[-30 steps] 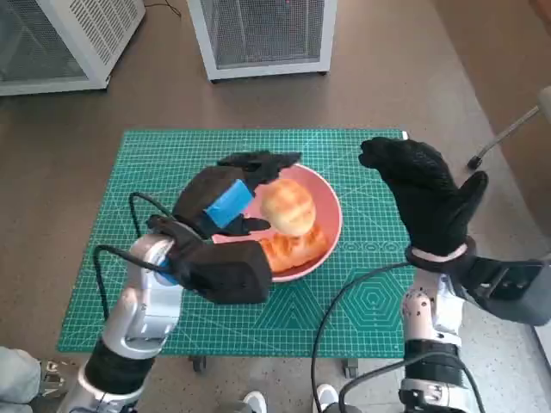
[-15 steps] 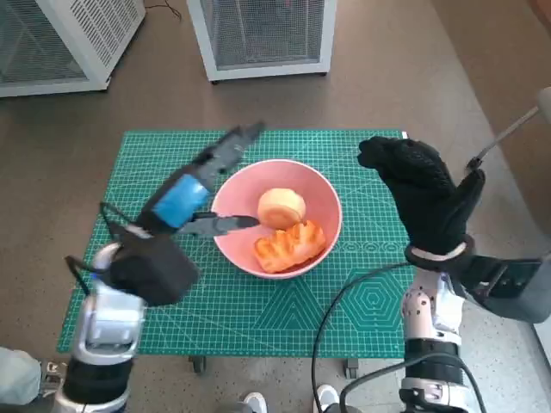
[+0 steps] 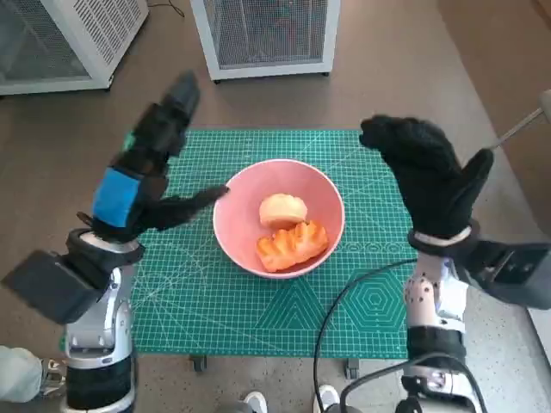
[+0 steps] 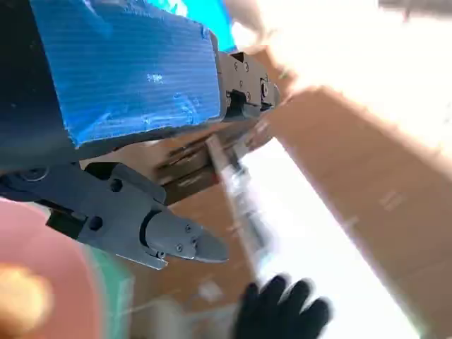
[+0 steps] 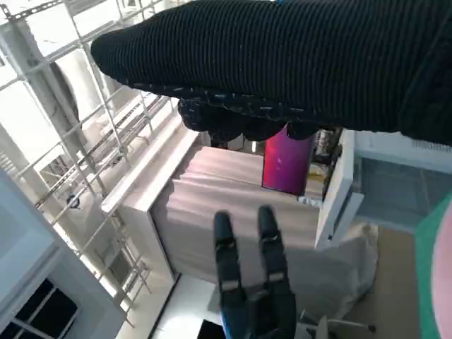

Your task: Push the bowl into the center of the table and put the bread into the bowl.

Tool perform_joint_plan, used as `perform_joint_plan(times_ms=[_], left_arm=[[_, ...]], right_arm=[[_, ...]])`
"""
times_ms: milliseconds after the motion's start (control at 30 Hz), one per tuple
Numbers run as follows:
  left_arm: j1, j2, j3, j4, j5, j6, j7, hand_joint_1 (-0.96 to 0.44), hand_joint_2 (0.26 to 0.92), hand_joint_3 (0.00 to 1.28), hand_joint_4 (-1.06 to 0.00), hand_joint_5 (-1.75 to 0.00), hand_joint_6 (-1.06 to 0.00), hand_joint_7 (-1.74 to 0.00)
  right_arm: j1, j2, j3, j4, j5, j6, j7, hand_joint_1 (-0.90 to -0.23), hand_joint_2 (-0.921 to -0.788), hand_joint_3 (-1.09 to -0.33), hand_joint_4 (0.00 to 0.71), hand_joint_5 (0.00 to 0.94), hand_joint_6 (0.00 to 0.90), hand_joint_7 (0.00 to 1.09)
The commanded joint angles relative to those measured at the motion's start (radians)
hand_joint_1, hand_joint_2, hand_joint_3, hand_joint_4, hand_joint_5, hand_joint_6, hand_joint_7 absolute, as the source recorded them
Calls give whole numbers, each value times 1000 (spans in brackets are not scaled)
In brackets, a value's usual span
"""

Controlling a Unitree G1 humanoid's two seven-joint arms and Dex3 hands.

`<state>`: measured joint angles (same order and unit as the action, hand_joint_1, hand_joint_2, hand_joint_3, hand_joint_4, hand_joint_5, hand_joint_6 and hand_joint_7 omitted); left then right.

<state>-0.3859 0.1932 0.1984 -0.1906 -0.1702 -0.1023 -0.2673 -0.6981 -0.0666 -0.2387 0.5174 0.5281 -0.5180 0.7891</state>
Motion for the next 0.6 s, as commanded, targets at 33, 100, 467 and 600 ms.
perform_joint_plan(times_ms=[33,100,467,600], left_arm=[[-14,-21,8,18,-29,-56,22,-585,921,329,-156,-39,-243,-84],[-19,-16,8,23,-38,-61,21,-591,921,352,-161,-37,-246,-89],[-30,16,-3,23,-85,-21,-12,-621,921,351,-174,-28,-249,-104],[-33,18,-5,24,-106,-13,-24,-621,921,331,-177,-24,-244,-106]], right_arm=[[-35,-12,2,34,-36,-7,-35,-593,-921,-632,250,3,365,7],[-51,-12,4,44,-50,-16,-48,-598,-921,-635,251,3,366,8],[-113,-14,16,91,-100,-52,-98,-608,-921,-645,246,0,367,8],[-122,-14,18,102,-113,-61,-109,-606,-921,-652,241,0,366,8]])
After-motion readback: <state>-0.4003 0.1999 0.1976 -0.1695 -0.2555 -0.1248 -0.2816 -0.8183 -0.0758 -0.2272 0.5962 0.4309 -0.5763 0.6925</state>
